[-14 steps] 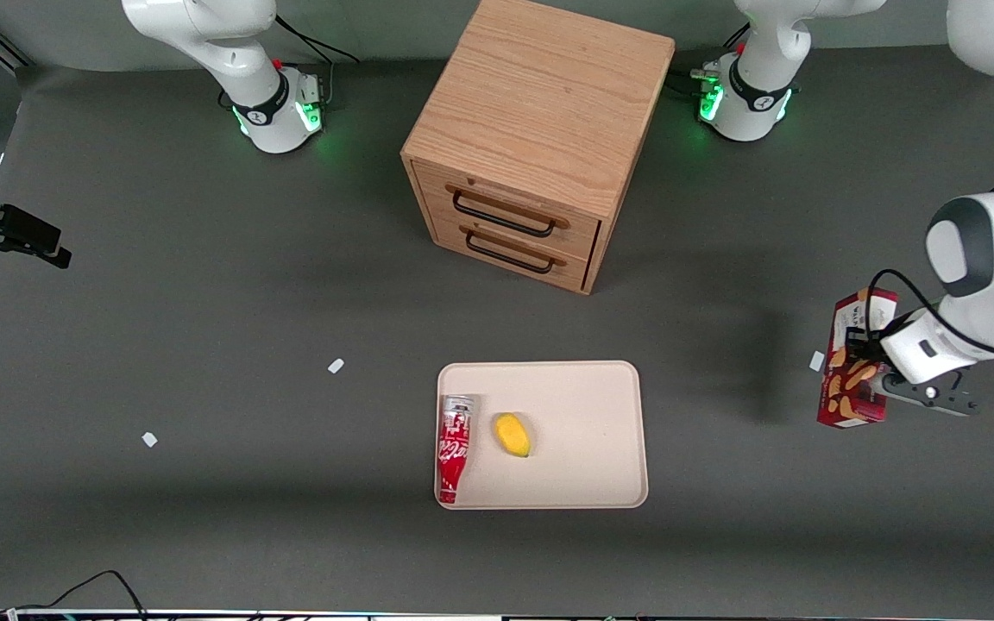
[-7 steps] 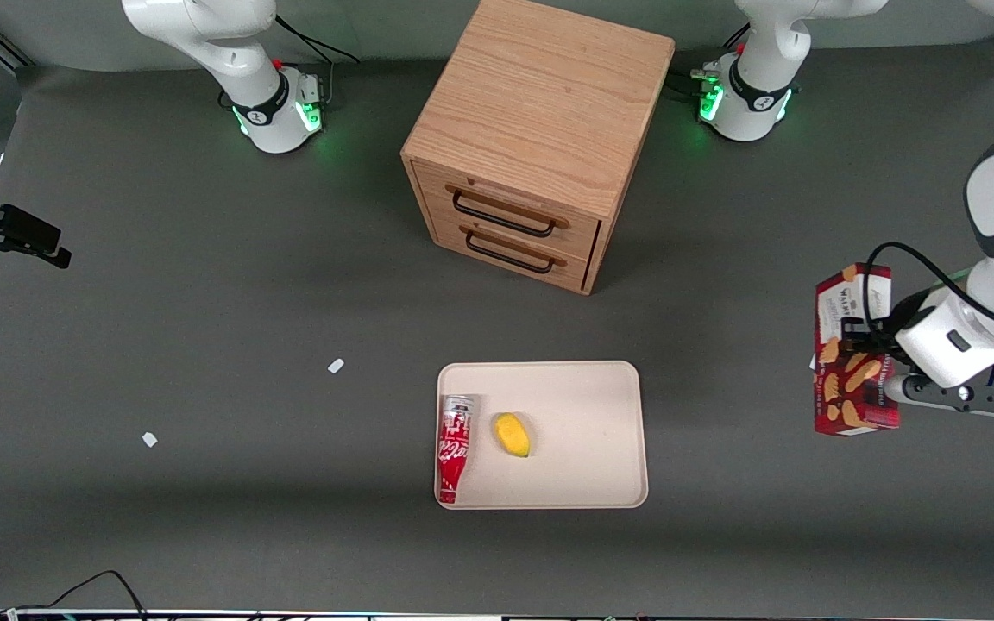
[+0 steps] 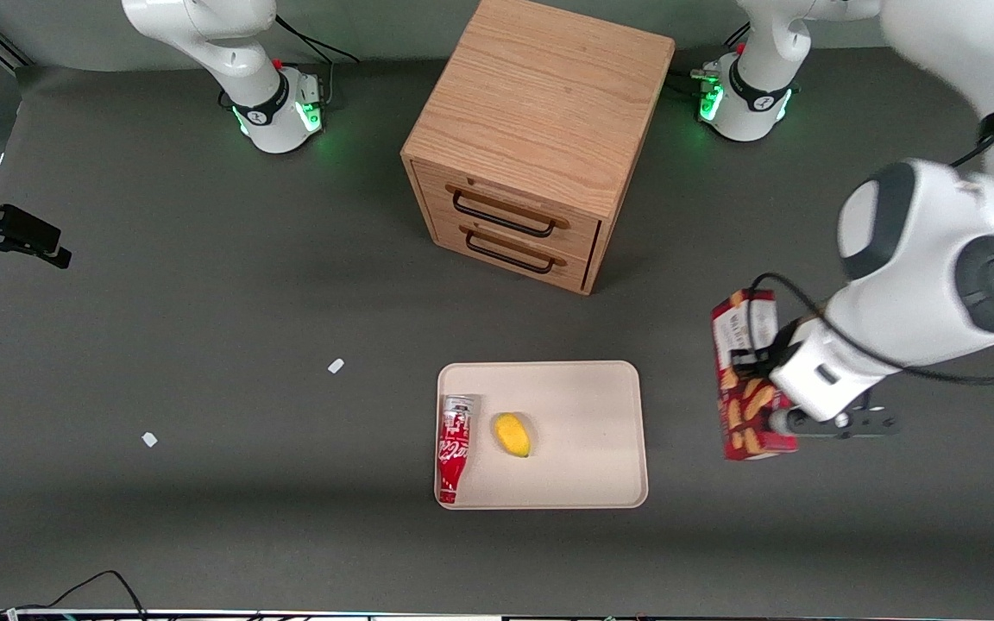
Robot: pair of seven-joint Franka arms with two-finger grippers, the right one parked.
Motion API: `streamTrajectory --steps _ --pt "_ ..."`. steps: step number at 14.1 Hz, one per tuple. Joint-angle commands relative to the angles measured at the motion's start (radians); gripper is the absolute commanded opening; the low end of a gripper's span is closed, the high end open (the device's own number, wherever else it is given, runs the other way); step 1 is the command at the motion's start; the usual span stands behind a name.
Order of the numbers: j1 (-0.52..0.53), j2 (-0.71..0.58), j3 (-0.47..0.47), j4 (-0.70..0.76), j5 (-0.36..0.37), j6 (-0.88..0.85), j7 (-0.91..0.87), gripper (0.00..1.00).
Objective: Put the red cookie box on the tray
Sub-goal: 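Lift the cookie box and carry it toward the white tray, then lower the cookie box onto the tray beside the lemon and release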
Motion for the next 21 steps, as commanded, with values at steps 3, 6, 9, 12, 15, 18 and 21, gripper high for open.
streamTrajectory --steps 3,6,9,12,15,18,21 --pt "-0.102 0.185 0.013 0.089 0.043 0.121 -0.083 0.0" --pt "-0.139 0.254 0.013 0.082 0.045 0.178 -0.134 0.0" --pt "-0.167 0.33 0.014 0.074 0.068 0.25 -0.169 0.0" --pt "-0.175 0.371 0.014 0.062 0.098 0.311 -0.204 0.0" --pt "-0.181 0.377 0.017 0.056 0.112 0.316 -0.207 0.0" --pt "-0.179 0.374 0.017 0.051 0.112 0.32 -0.213 1.0" --pt "-0.178 0.37 0.017 0.048 0.112 0.357 -0.238 1.0"
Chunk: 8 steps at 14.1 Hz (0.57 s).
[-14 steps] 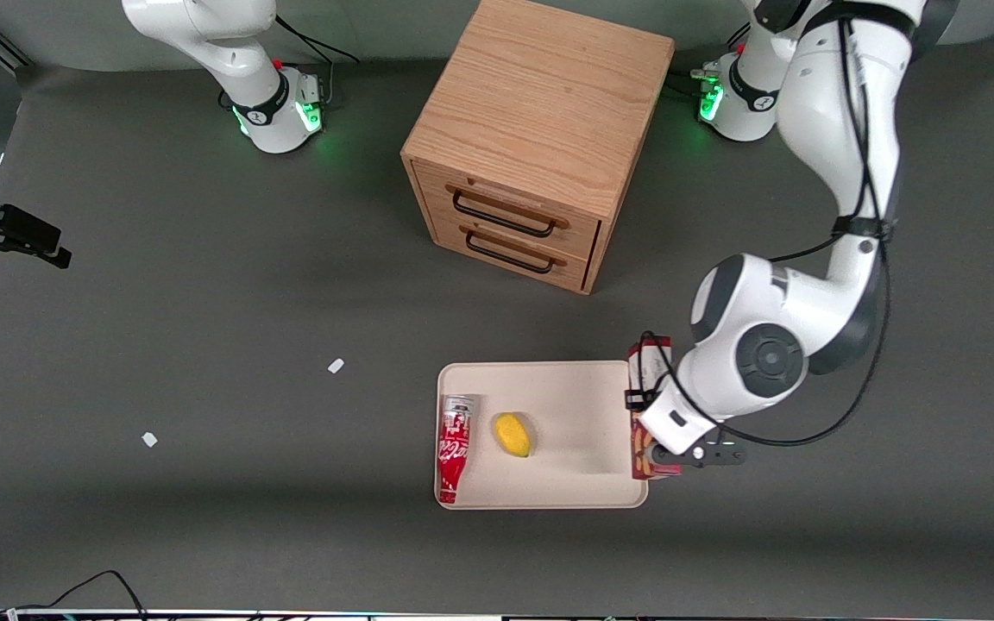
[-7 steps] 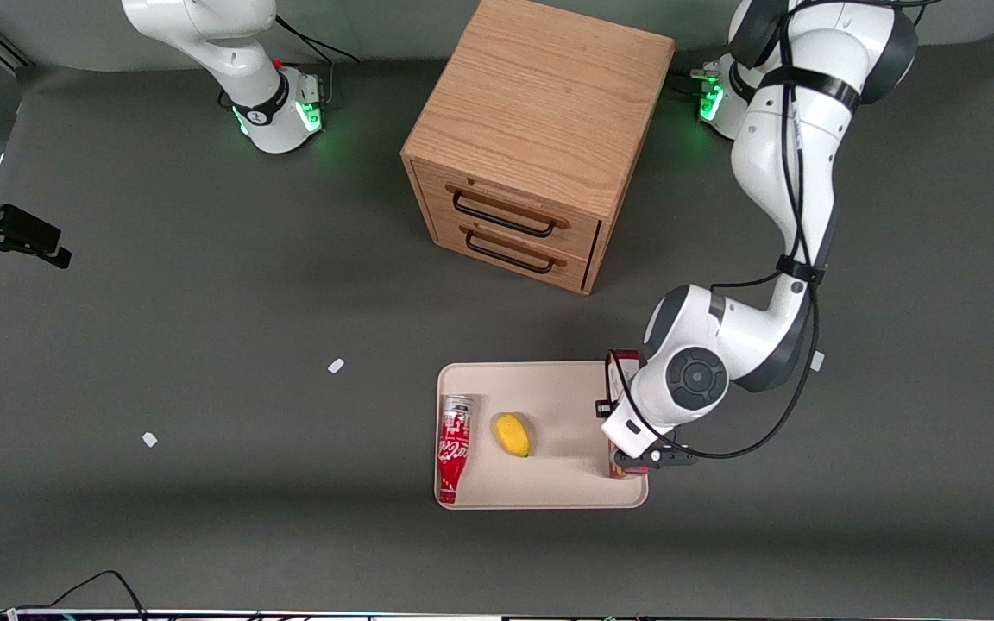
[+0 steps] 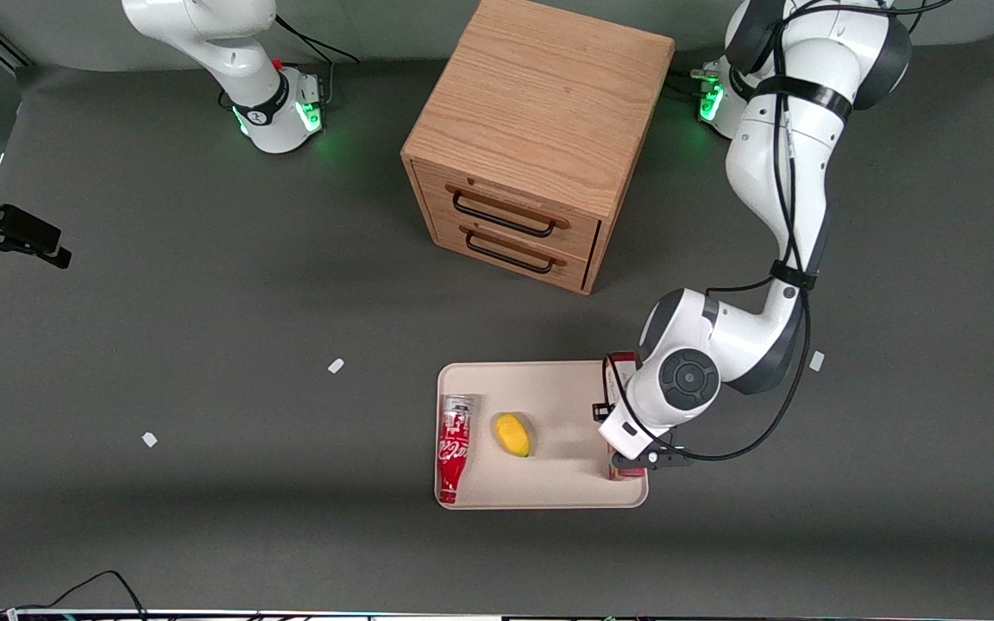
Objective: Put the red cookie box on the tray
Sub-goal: 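Lower the cookie box onto the tray beside the lemon and release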
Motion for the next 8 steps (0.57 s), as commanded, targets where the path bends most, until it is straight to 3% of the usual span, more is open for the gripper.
streamTrajectory --steps 1,4,8 --pt "-0.015 -0.008 0.013 0.012 0.017 0.006 -0.039 1.0" --pt "0.006 -0.06 0.013 -0.011 0.017 0.004 -0.04 1.0" --pt "0.063 -0.255 0.01 -0.149 0.005 -0.02 -0.039 1.0"
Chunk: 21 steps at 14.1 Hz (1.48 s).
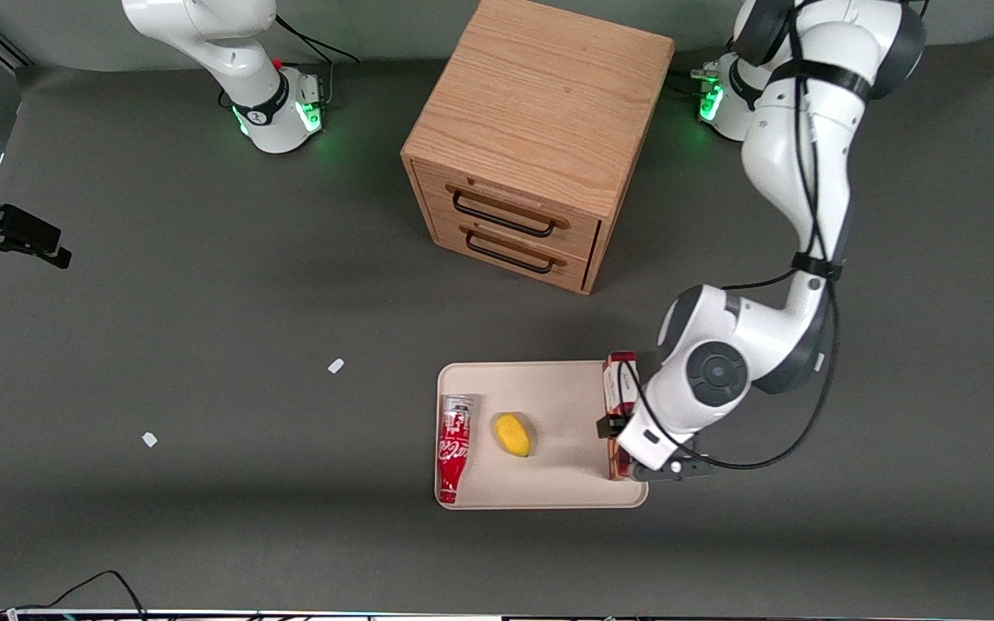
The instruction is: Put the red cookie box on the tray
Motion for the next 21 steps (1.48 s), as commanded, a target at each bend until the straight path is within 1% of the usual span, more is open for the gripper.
streamTrajectory --steps 1,3,6,8,10,13,16,21 --pt "0.031 -0.206 -0.002 -0.158 0.005 -0.046 -0.022 1.0" --pt "0.076 -0.303 -0.005 -0.181 0.0 -0.151 -0.014 1.0" --pt "0.153 -0.448 -0.006 -0.203 -0.034 -0.324 0.033 1.0" --pt "0.211 -0.531 -0.006 -0.229 -0.037 -0.43 0.157 1.0" --pt "0.265 -0.619 -0.006 -0.278 -0.032 -0.497 0.255 1.0" --pt "0.34 -0.751 -0.003 -0.385 -0.022 -0.518 0.386 1.0" --pt "0.372 -0.808 0.001 -0.394 0.003 -0.579 0.472 1.0" --pt "0.384 -0.84 0.012 -0.391 0.005 -0.596 0.509 1.0"
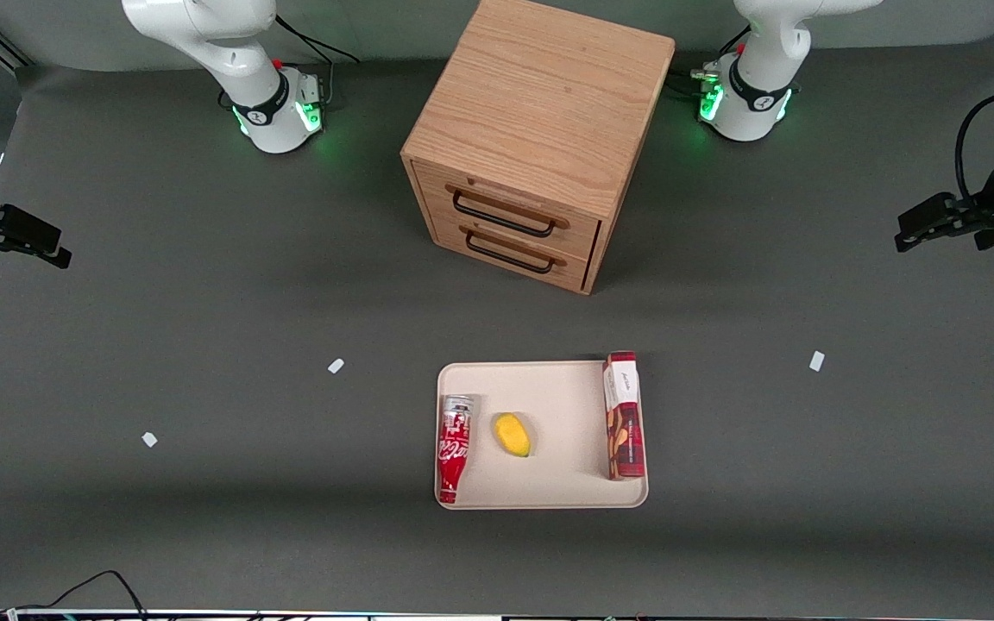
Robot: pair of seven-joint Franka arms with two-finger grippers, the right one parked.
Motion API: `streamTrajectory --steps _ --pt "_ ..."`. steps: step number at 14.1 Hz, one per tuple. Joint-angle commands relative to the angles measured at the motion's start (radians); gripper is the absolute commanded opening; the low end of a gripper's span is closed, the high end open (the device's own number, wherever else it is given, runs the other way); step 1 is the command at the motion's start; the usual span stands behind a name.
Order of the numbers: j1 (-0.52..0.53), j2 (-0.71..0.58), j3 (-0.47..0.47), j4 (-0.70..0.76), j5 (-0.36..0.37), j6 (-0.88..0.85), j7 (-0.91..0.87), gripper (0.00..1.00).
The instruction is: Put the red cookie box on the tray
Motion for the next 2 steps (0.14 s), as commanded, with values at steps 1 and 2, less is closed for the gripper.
streamTrajectory --steps 1,2 --pt "0.003 -0.033 0.001 -0.022 0.013 -0.02 0.024 1.0" --pt "0.003 -0.033 0.001 -0.019 0.014 -0.023 0.024 1.0"
